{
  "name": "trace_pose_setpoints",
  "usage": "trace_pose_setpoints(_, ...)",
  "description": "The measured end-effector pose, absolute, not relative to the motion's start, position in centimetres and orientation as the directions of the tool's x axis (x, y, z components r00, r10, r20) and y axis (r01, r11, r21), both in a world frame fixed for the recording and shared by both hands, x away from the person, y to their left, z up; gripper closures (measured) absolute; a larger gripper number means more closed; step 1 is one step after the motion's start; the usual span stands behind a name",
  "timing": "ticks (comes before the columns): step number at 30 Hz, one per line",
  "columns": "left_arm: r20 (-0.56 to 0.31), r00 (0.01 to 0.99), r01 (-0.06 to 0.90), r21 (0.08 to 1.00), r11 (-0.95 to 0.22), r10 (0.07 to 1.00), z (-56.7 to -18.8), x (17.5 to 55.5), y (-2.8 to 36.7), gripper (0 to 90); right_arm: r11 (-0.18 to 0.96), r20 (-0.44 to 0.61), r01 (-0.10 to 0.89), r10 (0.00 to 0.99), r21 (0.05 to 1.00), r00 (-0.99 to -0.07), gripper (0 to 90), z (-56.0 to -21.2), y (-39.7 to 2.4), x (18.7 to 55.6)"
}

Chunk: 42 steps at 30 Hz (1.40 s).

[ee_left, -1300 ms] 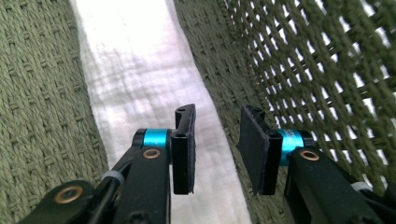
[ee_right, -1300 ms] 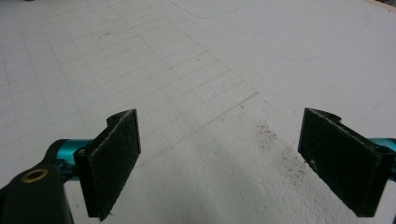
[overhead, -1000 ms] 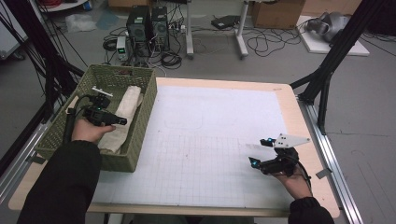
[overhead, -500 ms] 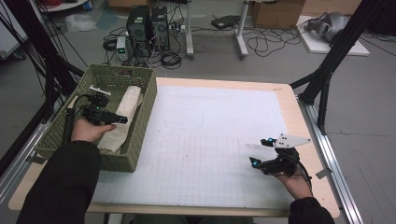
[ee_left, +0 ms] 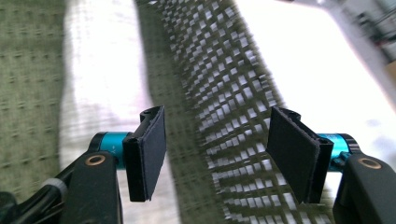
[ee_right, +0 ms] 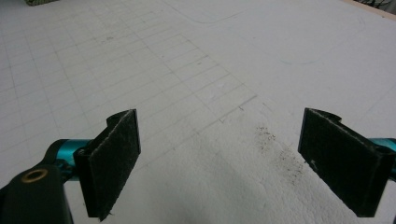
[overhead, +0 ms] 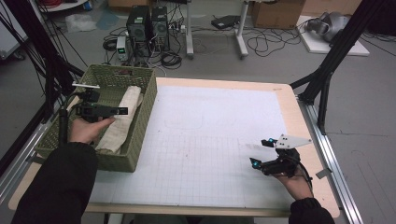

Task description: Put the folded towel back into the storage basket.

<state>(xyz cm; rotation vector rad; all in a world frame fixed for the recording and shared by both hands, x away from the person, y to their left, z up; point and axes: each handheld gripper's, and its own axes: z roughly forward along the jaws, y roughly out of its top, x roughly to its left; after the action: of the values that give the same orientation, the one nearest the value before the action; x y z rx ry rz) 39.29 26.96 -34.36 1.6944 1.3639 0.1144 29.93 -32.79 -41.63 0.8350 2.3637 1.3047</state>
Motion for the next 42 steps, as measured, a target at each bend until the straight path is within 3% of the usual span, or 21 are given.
trace_pose_setpoints(16,-0.551,0.436,0.669,0.727,0.153,0.712,-33.8,38.4,25.8,35.3,0.413,0.003,0.331,0.622,0.848,-0.783,12.2,-41.5,-32.8,29.9)
trace_pose_setpoints(42,-0.520,0.523,0.607,0.783,0.133,0.675,-32.6,37.2,21.1,34.9,0.407,0.001,0.325,0.622,0.854,-0.783,12.2,-41.4,-33.0,29.9)
